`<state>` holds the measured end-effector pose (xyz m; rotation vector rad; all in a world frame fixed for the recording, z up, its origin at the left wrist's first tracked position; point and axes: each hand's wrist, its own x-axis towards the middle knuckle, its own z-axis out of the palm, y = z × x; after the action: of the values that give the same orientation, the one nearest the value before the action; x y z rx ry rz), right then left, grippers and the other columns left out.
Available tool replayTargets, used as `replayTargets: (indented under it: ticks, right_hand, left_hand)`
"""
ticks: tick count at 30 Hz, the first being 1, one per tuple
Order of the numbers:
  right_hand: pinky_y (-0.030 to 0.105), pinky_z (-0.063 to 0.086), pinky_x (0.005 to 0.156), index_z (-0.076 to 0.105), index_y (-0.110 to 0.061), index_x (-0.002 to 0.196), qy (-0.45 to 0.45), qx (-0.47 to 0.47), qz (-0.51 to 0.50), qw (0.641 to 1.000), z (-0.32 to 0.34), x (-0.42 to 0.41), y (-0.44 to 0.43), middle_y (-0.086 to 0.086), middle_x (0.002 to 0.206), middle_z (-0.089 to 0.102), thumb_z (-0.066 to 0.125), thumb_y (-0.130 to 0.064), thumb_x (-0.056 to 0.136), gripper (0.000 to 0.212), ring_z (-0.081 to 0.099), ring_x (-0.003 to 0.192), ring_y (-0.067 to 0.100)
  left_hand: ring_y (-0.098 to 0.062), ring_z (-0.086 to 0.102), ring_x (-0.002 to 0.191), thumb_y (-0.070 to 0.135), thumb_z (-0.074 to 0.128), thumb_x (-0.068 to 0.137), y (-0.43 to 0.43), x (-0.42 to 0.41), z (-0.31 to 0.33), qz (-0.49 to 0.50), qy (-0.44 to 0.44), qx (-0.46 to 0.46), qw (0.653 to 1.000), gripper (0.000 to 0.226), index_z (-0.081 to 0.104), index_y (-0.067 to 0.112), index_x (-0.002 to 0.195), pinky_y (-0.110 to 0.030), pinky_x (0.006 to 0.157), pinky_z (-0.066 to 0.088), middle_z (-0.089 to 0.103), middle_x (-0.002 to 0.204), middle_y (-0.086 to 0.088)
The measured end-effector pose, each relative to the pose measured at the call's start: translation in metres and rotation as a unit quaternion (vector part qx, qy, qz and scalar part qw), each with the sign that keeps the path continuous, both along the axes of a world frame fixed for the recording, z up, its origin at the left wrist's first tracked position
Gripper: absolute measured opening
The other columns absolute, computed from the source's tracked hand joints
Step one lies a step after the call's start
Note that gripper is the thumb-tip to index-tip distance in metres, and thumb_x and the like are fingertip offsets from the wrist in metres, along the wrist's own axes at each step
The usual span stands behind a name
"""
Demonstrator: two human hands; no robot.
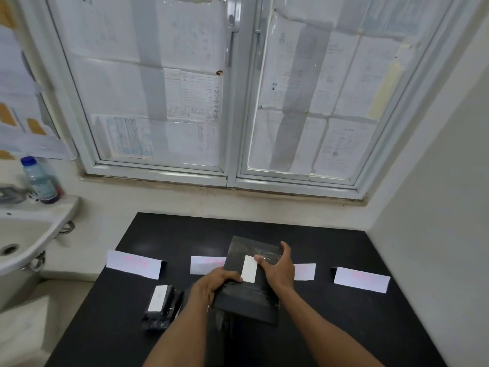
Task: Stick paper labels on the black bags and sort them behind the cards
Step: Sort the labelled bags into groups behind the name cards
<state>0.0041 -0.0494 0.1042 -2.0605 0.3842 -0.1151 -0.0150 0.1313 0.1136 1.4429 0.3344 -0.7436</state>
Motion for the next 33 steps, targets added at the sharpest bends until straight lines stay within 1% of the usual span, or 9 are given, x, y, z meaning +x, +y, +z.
replayTargets:
  ticks: [3, 7, 9, 13, 19, 21, 24, 28, 33]
  right_hand:
    - [0.036, 0.041, 0.100, 0.026, -0.022, 0.146, -0.008, -0.030, 0.004, 1.000, 0.005, 0.008, 0.001, 0.007, 0.139, 0.047, 0.075, -0.047, 0.074, 0.091, 0.048, 0.125, 0.024]
    - [0.033, 0.043, 0.099, 0.020, -0.023, 0.148, -0.029, -0.040, 0.069, 0.996, 0.010, 0.012, 0.008, 0.008, 0.139, 0.043, 0.079, -0.046, 0.070, 0.100, 0.048, 0.123, 0.022]
    - [0.032, 0.042, 0.100, 0.019, -0.026, 0.148, -0.041, -0.039, 0.096, 0.994, 0.012, 0.014, 0.007, 0.008, 0.139, 0.041, 0.081, -0.044, 0.068, 0.103, 0.046, 0.123, 0.021]
    - [0.031, 0.037, 0.105, 0.014, -0.035, 0.149, -0.033, -0.027, 0.182, 0.982, 0.020, 0.016, -0.002, 0.001, 0.144, 0.032, 0.088, -0.044, 0.057, 0.119, 0.040, 0.129, 0.017]
    - [0.030, 0.034, 0.106, 0.005, -0.038, 0.149, -0.010, -0.038, 0.224, 0.974, 0.017, 0.012, -0.011, 0.000, 0.150, 0.026, 0.090, -0.047, 0.050, 0.130, 0.035, 0.134, 0.017]
    - [0.031, 0.033, 0.107, 0.006, -0.035, 0.150, 0.000, -0.024, 0.192, 0.981, 0.018, 0.014, -0.013, 0.000, 0.151, 0.028, 0.089, -0.046, 0.053, 0.128, 0.035, 0.135, 0.018]
    - [0.036, 0.037, 0.108, 0.007, -0.029, 0.150, 0.011, 0.002, 0.103, 0.995, 0.021, 0.020, -0.015, 0.005, 0.148, 0.038, 0.086, -0.045, 0.060, 0.120, 0.041, 0.132, 0.022]
    - [0.042, 0.045, 0.099, 0.012, -0.023, 0.149, 0.041, 0.001, -0.006, 0.999, 0.028, 0.030, -0.019, 0.012, 0.140, 0.048, 0.079, -0.051, 0.068, 0.109, 0.049, 0.125, 0.030]
    - [0.042, 0.048, 0.093, 0.017, -0.019, 0.147, 0.045, -0.050, -0.027, 0.997, 0.032, 0.035, -0.027, 0.013, 0.136, 0.053, 0.076, -0.057, 0.068, 0.105, 0.053, 0.121, 0.031]
  left_hand:
    - [-0.026, 0.069, 0.075, 0.019, 0.078, 0.070, -0.005, 0.006, 0.006, 0.024, 0.014, 0.004, 1.000, 0.030, 0.072, 0.009, 0.096, -0.031, 0.071, 0.056, 0.076, 0.086, -0.012]
    - [-0.028, 0.072, 0.086, 0.037, 0.091, 0.054, -0.009, 0.020, 0.008, 0.089, -0.006, 0.015, 0.996, 0.061, 0.070, 0.008, 0.103, -0.037, 0.080, 0.059, 0.076, 0.090, -0.012]
    - [-0.028, 0.073, 0.085, 0.036, 0.093, 0.052, -0.011, 0.023, 0.008, 0.104, -0.012, 0.010, 0.994, 0.062, 0.070, 0.007, 0.102, -0.037, 0.076, 0.059, 0.076, 0.090, -0.012]
    - [-0.032, 0.073, 0.086, 0.048, 0.091, 0.046, -0.012, 0.030, 0.003, 0.156, -0.008, 0.005, 0.988, 0.074, 0.070, 0.005, 0.102, -0.046, 0.084, 0.058, 0.076, 0.089, -0.014]
    - [-0.029, 0.068, 0.088, 0.060, 0.082, 0.053, -0.020, 0.036, 0.001, 0.202, -0.015, 0.043, 0.978, 0.076, 0.064, 0.007, 0.103, -0.037, 0.078, 0.056, 0.071, 0.096, -0.013]
    - [-0.028, 0.068, 0.086, 0.056, 0.081, 0.060, -0.025, 0.035, 0.003, 0.200, -0.018, 0.046, 0.979, 0.066, 0.063, 0.006, 0.100, -0.033, 0.070, 0.054, 0.070, 0.094, -0.013]
    - [-0.029, 0.070, 0.086, 0.048, 0.086, 0.056, -0.031, 0.037, 0.003, 0.160, -0.033, 0.048, 0.985, 0.066, 0.066, 0.007, 0.104, -0.035, 0.074, 0.057, 0.073, 0.093, -0.013]
    - [-0.027, 0.071, 0.085, 0.031, 0.089, 0.059, -0.035, 0.036, 0.009, 0.066, -0.020, 0.056, 0.996, 0.054, 0.065, 0.011, 0.103, -0.030, 0.065, 0.055, 0.074, 0.094, -0.012]
    - [-0.031, 0.069, 0.099, 0.004, 0.083, 0.061, -0.034, 0.036, 0.012, -0.005, -0.016, 0.009, 1.000, 0.057, 0.064, 0.005, 0.115, -0.038, 0.080, 0.056, 0.073, 0.104, -0.015]
